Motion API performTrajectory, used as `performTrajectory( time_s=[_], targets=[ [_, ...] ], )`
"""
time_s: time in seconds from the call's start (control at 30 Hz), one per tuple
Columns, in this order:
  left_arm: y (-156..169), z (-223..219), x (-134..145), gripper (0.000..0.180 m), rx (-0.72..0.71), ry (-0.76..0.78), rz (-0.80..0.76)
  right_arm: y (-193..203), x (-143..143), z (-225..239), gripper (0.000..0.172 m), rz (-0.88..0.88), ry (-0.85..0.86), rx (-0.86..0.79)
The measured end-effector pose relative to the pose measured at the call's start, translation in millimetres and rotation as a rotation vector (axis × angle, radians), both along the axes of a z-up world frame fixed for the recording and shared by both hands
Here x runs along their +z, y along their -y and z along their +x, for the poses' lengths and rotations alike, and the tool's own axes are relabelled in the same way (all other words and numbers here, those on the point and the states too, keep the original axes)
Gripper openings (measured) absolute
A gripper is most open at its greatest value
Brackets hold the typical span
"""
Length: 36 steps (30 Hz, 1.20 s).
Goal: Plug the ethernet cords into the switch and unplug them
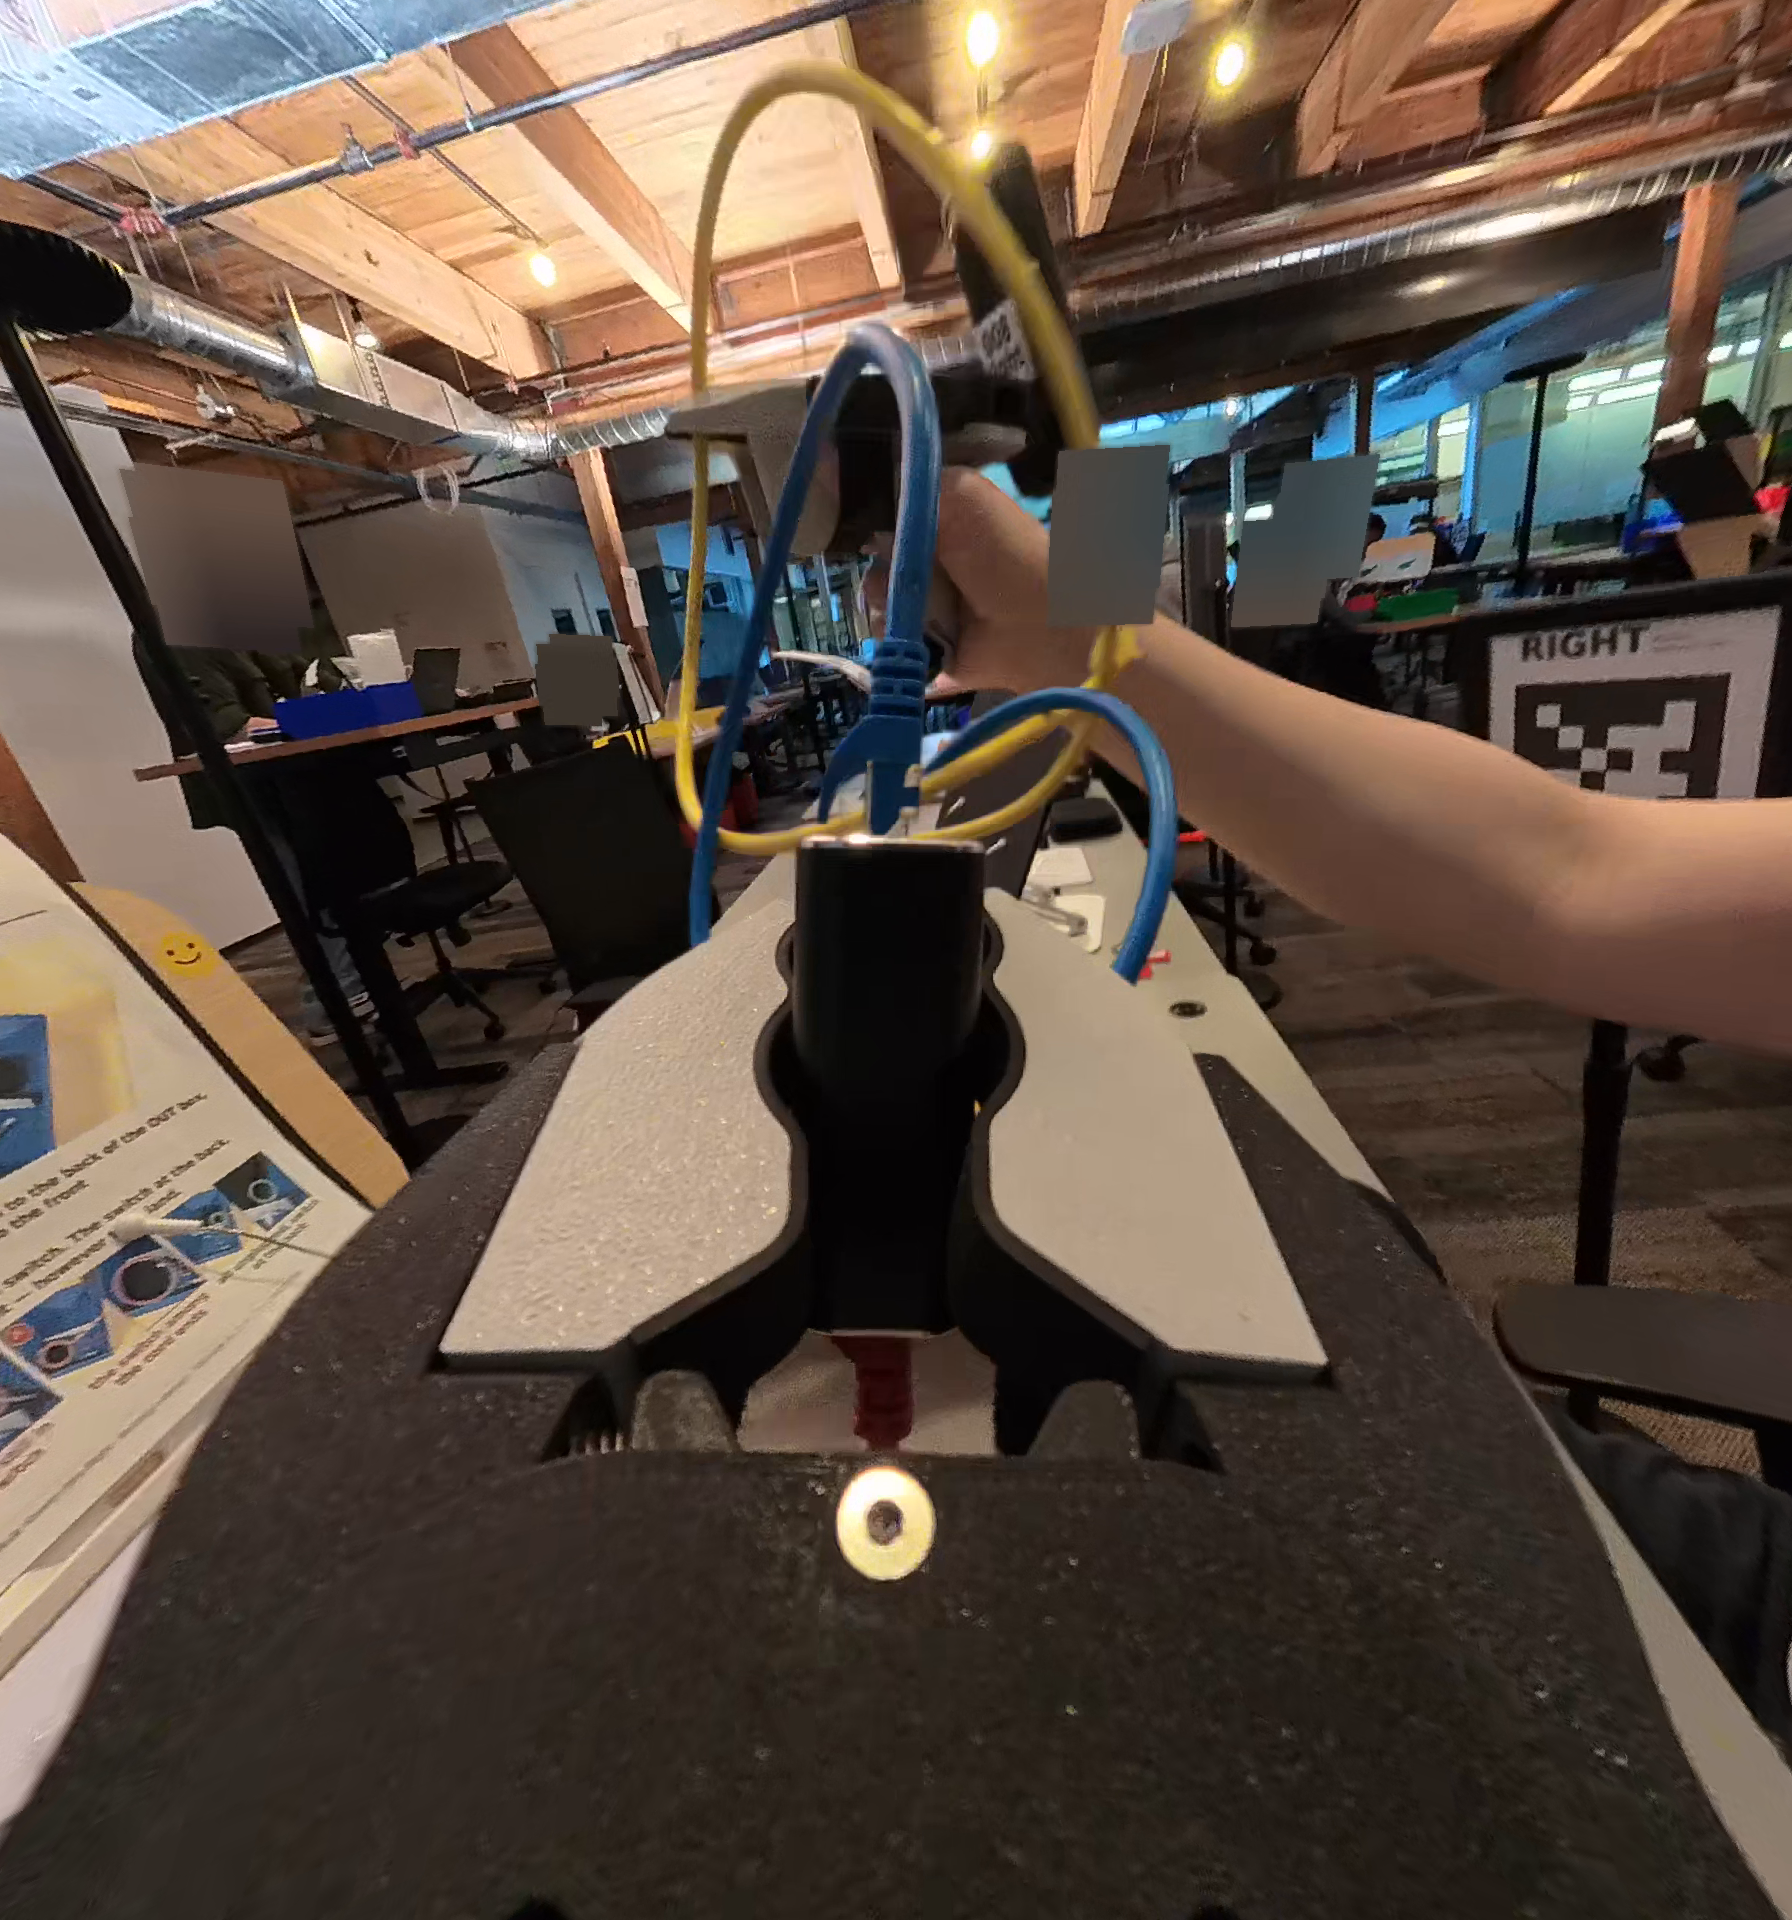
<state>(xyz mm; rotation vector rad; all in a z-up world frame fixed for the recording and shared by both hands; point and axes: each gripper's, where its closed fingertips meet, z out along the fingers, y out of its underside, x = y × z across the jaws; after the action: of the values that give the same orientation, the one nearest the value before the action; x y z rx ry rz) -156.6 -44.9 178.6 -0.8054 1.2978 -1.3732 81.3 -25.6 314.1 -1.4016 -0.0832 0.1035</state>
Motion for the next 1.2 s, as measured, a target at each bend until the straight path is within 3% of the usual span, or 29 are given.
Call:
performTrajectory(
  time_s=[0.13, 0.43, 0.8, 0.97, 1.2],
  targets=[
    [-2.2, 9.9, -4.3, 0.026, -0.033, 0.011, -0.063, -6.3, 7.0, -29.5, 0.007, 0.052, -0.167, 0.195],
    [-5.4, 23.0, -21.5, 0.027, -0.132, -0.043, -0.151, 6.3, 26.8, -63.6, 0.007, 0.183, -0.038, 0.29],
    [10.1, 20.0, -19.6, 0.027, -0.22, -0.047, -0.144, 17.3, 41.8, -82.3, 0.006, 0.212, 0.564, -0.012],
    [17.0, 15.1, -17.4, 0.027, -0.294, -0.048, -0.17, 23.9, 58.0, -81.8, 0.006, 0.227, 0.725, -0.164],
    [10.8, 25.7, -30.8, 0.027, -0.228, -0.105, -0.132, 33.1, 91.4, -83.7, 0.006, 0.189, 0.859, -0.301]
  ],
)
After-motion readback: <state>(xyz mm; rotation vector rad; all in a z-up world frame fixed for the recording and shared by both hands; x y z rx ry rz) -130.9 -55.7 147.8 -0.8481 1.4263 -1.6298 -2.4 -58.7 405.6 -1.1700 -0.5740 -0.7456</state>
